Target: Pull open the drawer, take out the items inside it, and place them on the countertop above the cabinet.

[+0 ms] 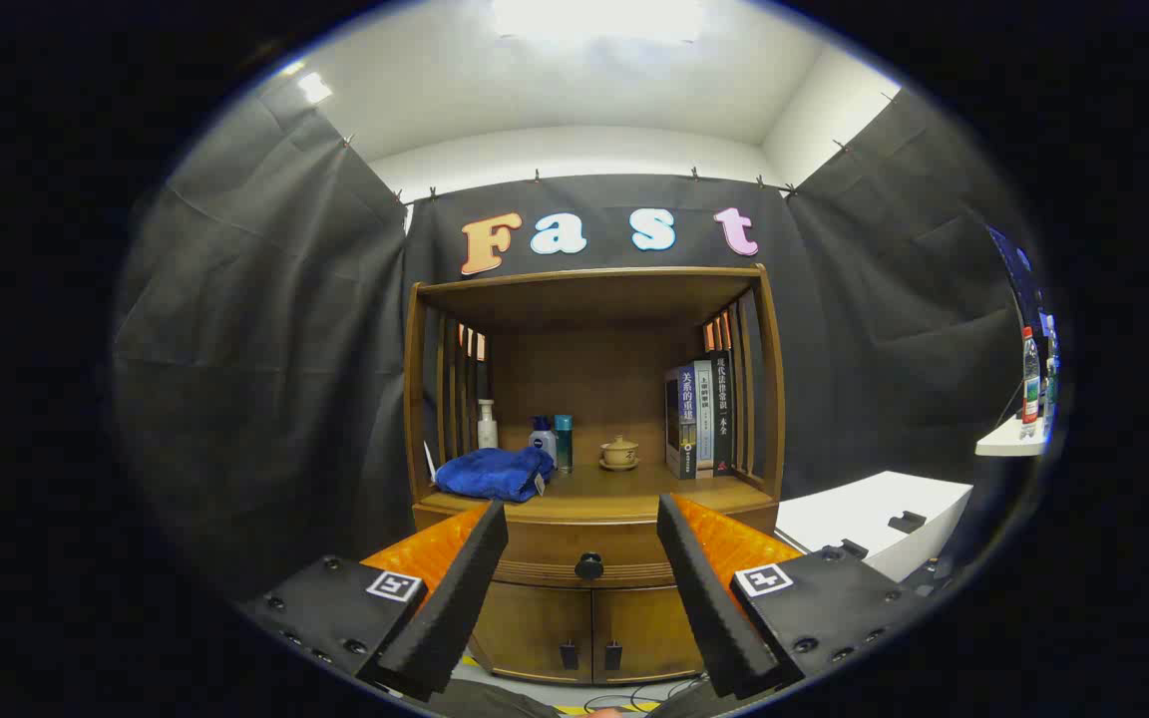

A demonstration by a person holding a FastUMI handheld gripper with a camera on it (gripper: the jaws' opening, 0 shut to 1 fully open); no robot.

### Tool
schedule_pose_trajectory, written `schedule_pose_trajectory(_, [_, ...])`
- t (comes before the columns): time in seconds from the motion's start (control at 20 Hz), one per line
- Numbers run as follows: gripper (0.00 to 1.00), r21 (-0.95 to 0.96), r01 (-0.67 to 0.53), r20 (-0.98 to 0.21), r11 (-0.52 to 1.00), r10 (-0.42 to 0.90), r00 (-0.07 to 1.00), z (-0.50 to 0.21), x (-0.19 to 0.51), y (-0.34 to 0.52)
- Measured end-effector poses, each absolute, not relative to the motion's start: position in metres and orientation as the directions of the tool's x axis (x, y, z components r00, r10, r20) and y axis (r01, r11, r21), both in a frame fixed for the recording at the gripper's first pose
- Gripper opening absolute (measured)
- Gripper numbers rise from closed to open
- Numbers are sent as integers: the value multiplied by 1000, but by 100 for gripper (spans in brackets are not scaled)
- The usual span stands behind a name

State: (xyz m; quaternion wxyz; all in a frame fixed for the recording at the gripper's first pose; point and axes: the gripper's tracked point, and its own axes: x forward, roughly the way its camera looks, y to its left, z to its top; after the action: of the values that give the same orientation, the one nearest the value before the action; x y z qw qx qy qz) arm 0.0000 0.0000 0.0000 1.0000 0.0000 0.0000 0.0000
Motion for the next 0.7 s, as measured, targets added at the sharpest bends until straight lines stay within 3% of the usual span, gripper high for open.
schedule_pose_trajectory(0.7, [98, -20, 3, -6, 1000, -3, 1000, -8, 1, 5])
